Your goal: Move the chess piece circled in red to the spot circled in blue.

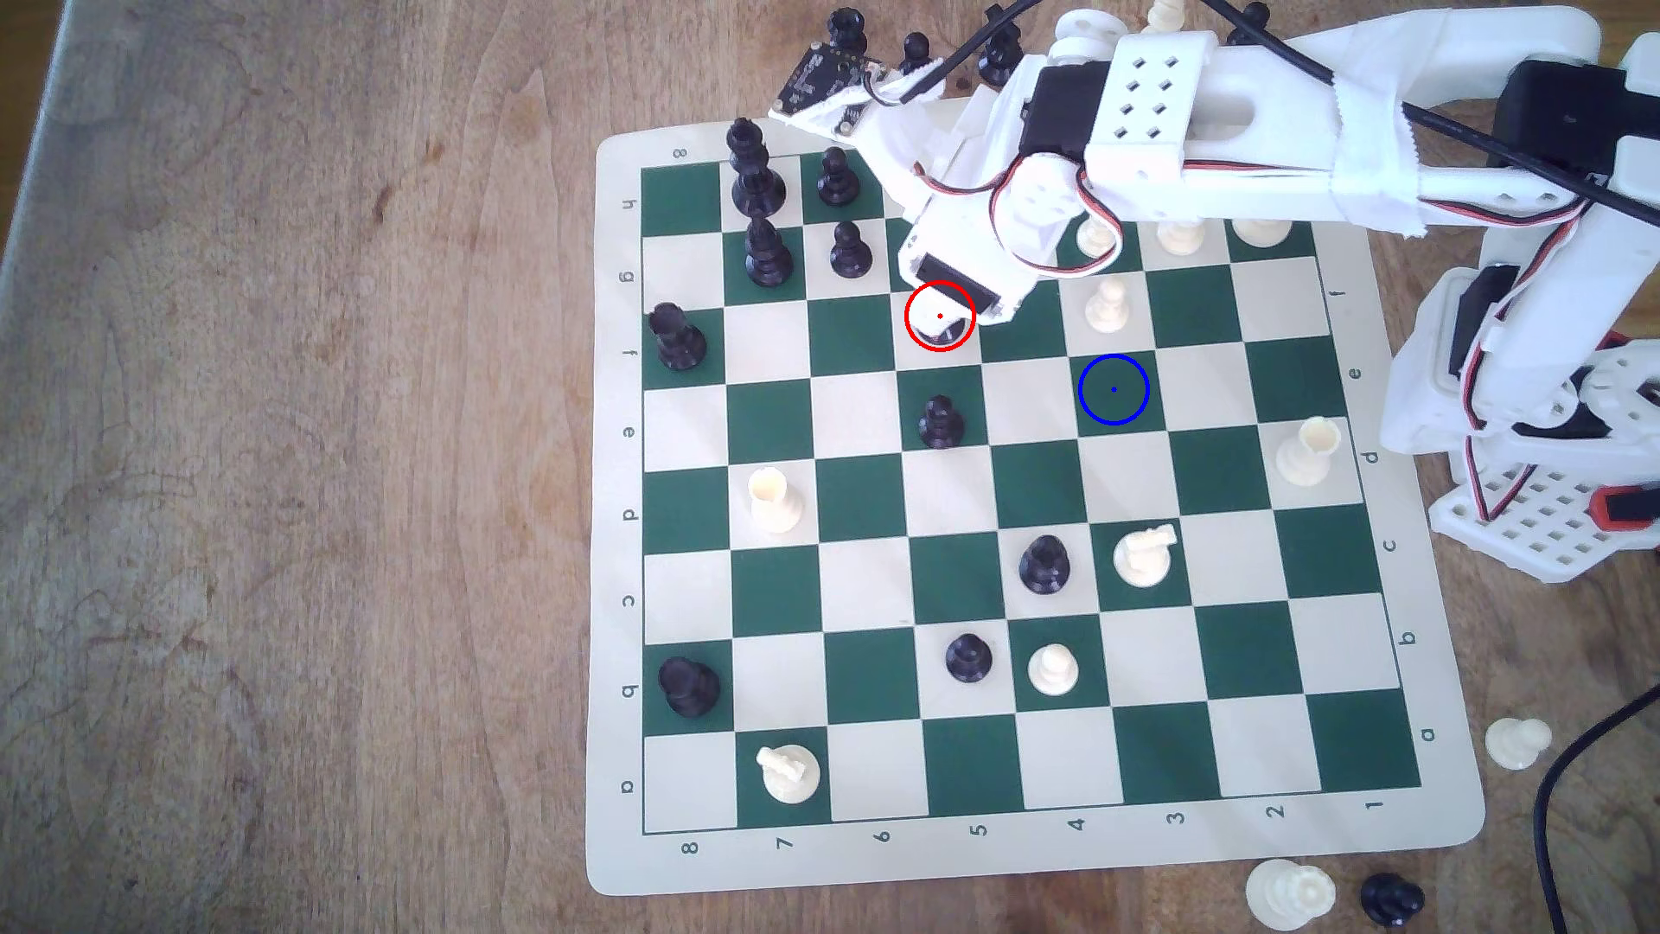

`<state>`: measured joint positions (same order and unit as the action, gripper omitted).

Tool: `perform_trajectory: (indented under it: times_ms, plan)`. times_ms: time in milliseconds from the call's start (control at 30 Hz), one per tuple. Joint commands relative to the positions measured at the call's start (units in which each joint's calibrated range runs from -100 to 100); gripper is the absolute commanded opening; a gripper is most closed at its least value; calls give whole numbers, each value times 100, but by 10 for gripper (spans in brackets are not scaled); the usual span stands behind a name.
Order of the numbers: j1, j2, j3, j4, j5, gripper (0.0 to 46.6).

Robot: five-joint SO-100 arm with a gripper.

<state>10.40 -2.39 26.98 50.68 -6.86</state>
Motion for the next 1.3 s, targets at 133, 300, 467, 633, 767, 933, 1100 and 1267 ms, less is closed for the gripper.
perform_trajectory:
  times_ms: [133,300,467,633,767,933,1100,1267]
  plan:
    - [-3,-33,-513,-129,34,109]
    - [12,18,-495,-186,34,105]
    - [-58,78,-504,-219,29,63]
    - [-74,18,-504,-219,34,3]
    - [-74,-109,-513,-219,34,3]
    - [-19,-653,-540,-195,39,3]
    - [-27,-1425,-186,84,54,3]
    - [-50,-2308,911,84,93,3]
